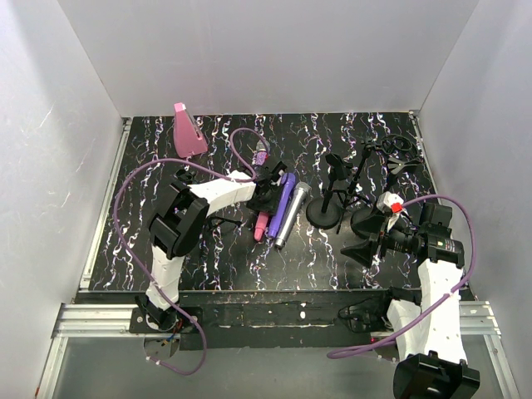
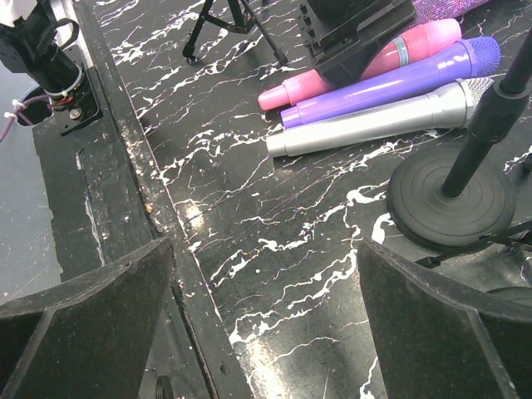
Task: Attach the microphones to the stand
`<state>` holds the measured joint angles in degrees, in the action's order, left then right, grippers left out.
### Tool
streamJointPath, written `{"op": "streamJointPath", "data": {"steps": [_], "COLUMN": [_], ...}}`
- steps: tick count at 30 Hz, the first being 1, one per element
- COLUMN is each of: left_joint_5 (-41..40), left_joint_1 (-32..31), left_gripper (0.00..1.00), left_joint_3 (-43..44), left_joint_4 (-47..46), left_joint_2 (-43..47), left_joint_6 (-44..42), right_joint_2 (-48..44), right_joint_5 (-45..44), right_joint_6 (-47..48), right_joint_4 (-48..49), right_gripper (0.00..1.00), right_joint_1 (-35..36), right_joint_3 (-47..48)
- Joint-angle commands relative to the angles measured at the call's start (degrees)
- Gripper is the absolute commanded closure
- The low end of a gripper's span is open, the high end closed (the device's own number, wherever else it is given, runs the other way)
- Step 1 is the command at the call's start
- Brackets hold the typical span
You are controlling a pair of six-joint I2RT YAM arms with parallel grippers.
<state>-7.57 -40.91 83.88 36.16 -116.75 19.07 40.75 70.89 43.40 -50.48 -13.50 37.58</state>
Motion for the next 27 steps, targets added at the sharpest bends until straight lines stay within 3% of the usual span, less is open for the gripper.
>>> {"op": "streamJointPath", "data": {"steps": [1, 4, 7, 10, 18, 22, 27], "left_joint_5": [0.6, 0.8, 1.1, 0.8, 6.2, 14.3, 24.0], "left_joint_1": [0.1, 0.1, 0.1, 0.2, 0.1, 0.2, -0.6], "left_gripper": [0.54, 0.67, 0.89, 1.0, 1.0, 1.0, 1.0], "left_joint_3": [-0.4, -0.4, -0.6, -0.8, -2.9, -7.3, -16.0], "left_joint_4": [-1.4, -1.6, -1.5, -1.2, -1.5, -5.2, -16.8], "left_joint_2": [0.0, 0.4, 1.7, 5.4, 21.2, 30.2, 44.0], "left_joint_6": [-0.1, -0.1, -0.2, -0.2, -0.3, -2.3, -5.0], "right_joint_2": [0.1, 0.0, -0.1, -0.1, -1.2, 0.8, 7.0], "right_joint_5": [1.0, 1.0, 1.1, 1.3, 1.5, 1.9, 2.5], "right_joint_6": [0.9, 1.0, 1.1, 1.7, 7.7, 14.3, 22.2], "right_joint_4": [-0.3, -0.4, -0.5, -1.1, -8.3, -19.0, -34.7], "right_gripper": [0.02, 0.02, 0.02, 0.02, 0.02, 0.02, 0.02], "right_joint_1": [-0.3, -0.3, -0.3, -0.4, -0.3, -0.2, 0.4], "right_joint_3": [-0.1, -0.1, -0.1, 0.0, 3.5, 13.0, 26.9]}}
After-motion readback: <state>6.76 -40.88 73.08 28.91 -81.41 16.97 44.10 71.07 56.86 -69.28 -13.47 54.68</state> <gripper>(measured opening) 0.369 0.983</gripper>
